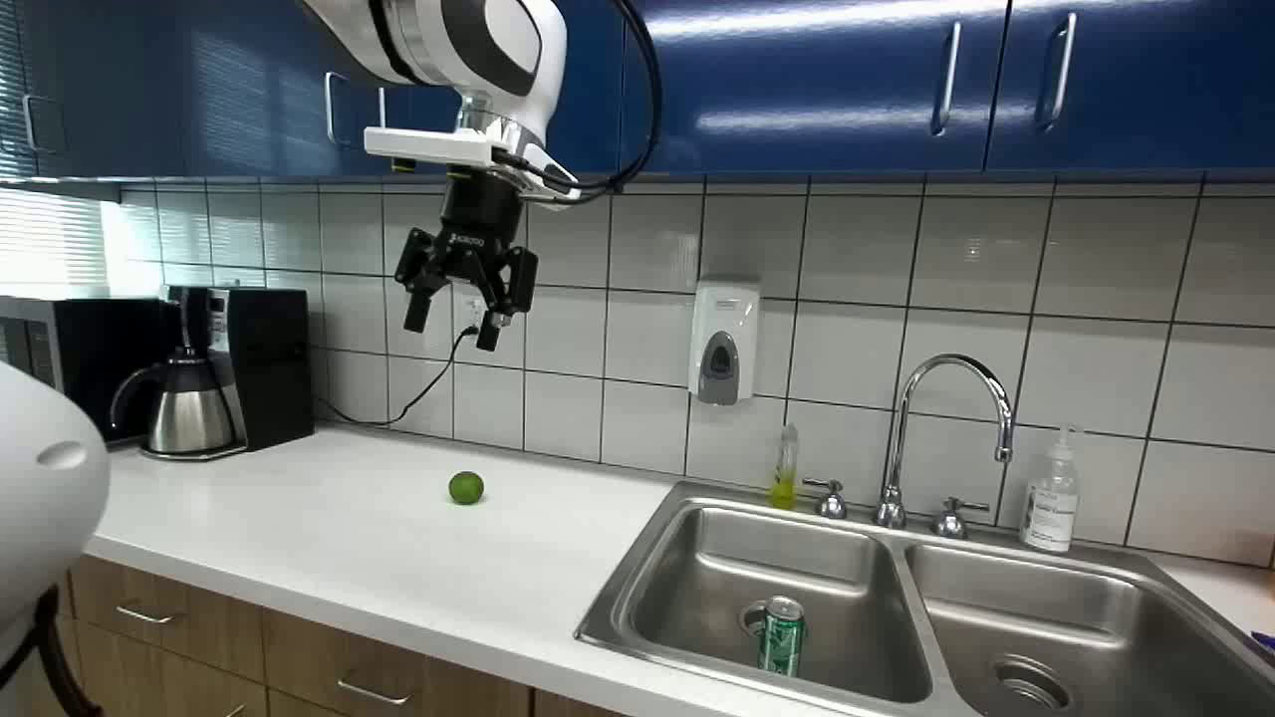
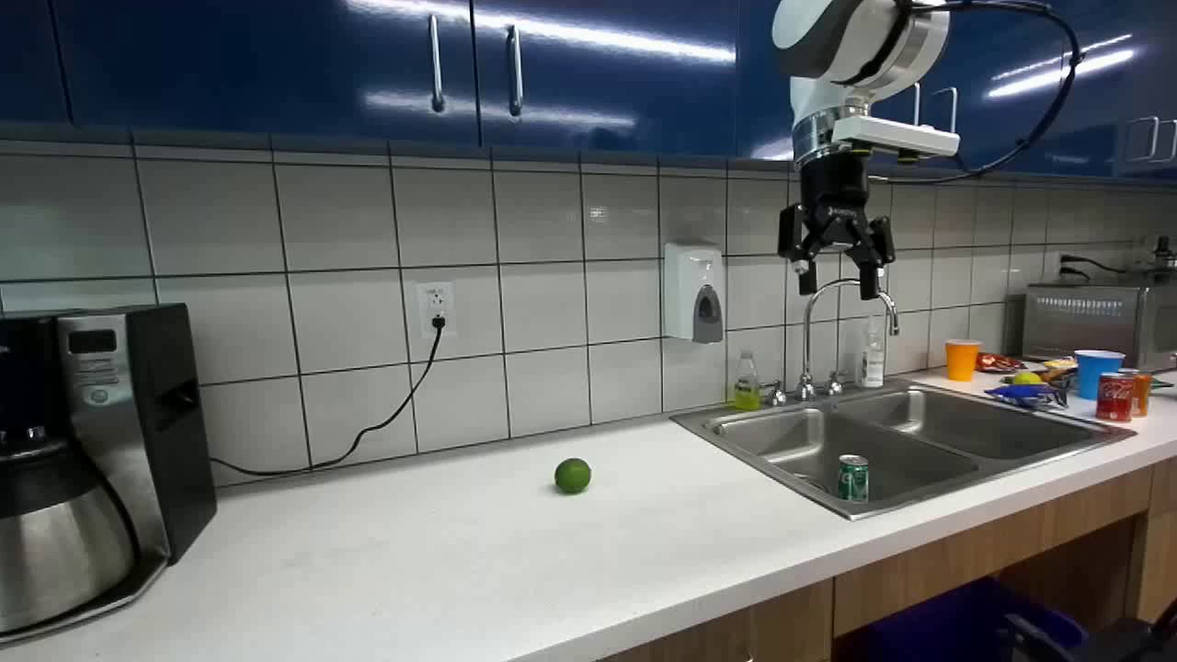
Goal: Remove the can from the sink
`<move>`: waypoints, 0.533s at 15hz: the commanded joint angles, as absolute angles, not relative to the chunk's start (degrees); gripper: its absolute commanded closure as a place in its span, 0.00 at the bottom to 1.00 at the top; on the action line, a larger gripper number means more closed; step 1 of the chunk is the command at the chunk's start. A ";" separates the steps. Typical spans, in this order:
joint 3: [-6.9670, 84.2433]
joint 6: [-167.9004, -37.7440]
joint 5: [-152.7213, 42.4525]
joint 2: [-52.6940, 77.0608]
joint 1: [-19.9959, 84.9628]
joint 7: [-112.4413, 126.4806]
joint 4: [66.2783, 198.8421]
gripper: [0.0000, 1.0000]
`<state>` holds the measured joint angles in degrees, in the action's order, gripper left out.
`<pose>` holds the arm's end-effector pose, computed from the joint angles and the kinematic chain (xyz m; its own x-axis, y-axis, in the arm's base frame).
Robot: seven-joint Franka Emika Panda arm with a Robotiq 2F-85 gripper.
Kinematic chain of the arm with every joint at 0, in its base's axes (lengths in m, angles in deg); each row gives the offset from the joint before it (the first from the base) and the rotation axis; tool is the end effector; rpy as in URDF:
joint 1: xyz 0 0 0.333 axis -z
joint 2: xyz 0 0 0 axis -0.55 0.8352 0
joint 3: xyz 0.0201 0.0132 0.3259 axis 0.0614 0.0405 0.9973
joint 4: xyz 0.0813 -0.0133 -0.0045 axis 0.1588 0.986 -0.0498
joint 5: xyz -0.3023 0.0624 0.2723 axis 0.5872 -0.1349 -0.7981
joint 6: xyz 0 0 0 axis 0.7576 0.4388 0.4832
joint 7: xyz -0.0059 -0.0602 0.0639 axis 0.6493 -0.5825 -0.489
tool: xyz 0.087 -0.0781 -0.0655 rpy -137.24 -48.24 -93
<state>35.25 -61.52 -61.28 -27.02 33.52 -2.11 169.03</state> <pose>0.4131 -0.0504 0.4821 0.9757 -0.0315 -0.2168 -0.0588 -0.9909 -0.1207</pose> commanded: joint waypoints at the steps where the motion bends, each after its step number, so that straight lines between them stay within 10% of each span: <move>1: 36.22 -61.41 -61.60 -26.91 34.67 -2.46 168.92 0.00; 8: 35.76 -62.61 -61.81 -25.62 34.91 -2.75 168.24 0.00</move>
<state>35.26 -61.79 -61.28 -26.82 33.57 -2.10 169.03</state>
